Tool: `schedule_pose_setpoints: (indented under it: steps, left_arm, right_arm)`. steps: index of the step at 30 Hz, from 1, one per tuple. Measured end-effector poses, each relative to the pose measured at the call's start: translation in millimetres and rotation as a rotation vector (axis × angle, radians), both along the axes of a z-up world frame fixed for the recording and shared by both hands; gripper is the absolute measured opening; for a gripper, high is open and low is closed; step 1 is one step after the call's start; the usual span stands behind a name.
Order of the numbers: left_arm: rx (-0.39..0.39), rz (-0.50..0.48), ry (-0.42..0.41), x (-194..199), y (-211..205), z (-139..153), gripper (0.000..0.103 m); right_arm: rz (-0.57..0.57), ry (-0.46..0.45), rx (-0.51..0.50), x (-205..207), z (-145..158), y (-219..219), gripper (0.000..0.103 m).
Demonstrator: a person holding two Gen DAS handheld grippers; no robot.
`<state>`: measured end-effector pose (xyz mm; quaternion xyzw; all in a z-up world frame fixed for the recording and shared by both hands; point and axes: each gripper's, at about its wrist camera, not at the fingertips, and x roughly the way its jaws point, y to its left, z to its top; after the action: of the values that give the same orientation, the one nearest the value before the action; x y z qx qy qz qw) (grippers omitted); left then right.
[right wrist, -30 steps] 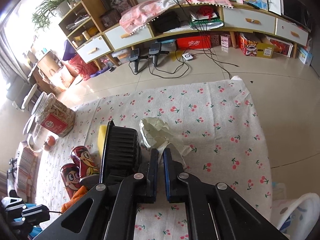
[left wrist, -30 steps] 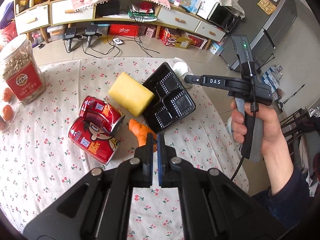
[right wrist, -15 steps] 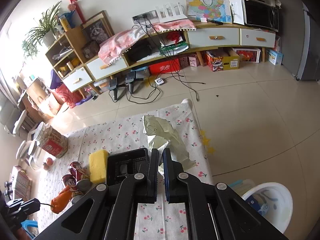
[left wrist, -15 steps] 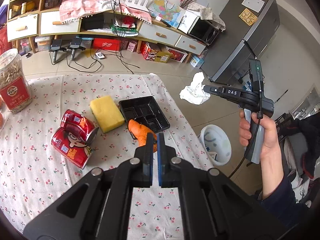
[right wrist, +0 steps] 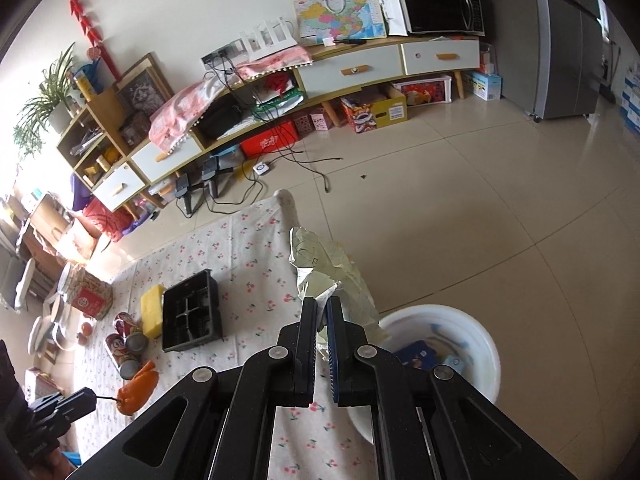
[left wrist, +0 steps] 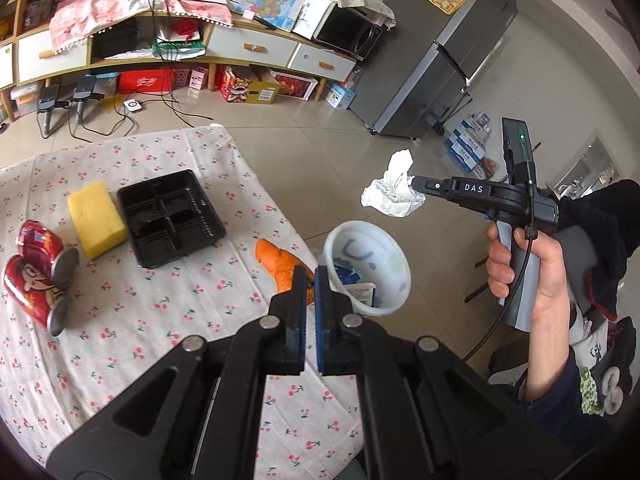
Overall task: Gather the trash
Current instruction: 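Carry both items over the white bucket and open both tools to drop them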
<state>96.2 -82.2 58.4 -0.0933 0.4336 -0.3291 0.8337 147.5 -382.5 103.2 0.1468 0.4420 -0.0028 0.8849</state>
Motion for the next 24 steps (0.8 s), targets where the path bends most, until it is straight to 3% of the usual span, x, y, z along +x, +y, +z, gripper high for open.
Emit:
schedule_pose_setpoints:
  steps: [6,14,18,19,20,22,24]
  left_arm:
    - [-0.009,-0.105,0.010,-3.8,-72.8,-7.0,0.004]
    - [-0.025,-0.145,0.048,9.4,-160.9,-33.5,0.004]
    - [0.008,-0.135,0.047,27.1,-189.6,-53.3,0.004]
    - [0.040,-0.138,0.047,30.1,-195.9,-59.9,0.010]
    - [0.085,-0.129,0.047,32.4,-199.4,-66.3,0.024]
    - [0.136,-0.087,0.037,32.7,-194.8,-73.8,0.037]
    - [0.117,-0.086,0.057,32.2,-182.5,-77.5,0.037]
  right_arm:
    - [-0.089,0.067,-0.005,-19.2,-19.5,-57.9,0.006]
    - [-0.124,0.148,-0.009,-29.1,-44.7,-91.8,0.006]
    - [-0.135,0.153,-0.002,-30.8,-48.4,-100.3,0.007]
    - [-0.134,0.152,0.002,-30.6,-48.7,-101.4,0.007]
    - [-0.130,0.151,0.004,-29.7,-49.1,-101.5,0.007]
    - [-0.119,0.161,0.007,-27.6,-52.3,-99.1,0.008]
    - [-0.112,0.175,0.002,-23.4,-56.8,-96.7,0.008]
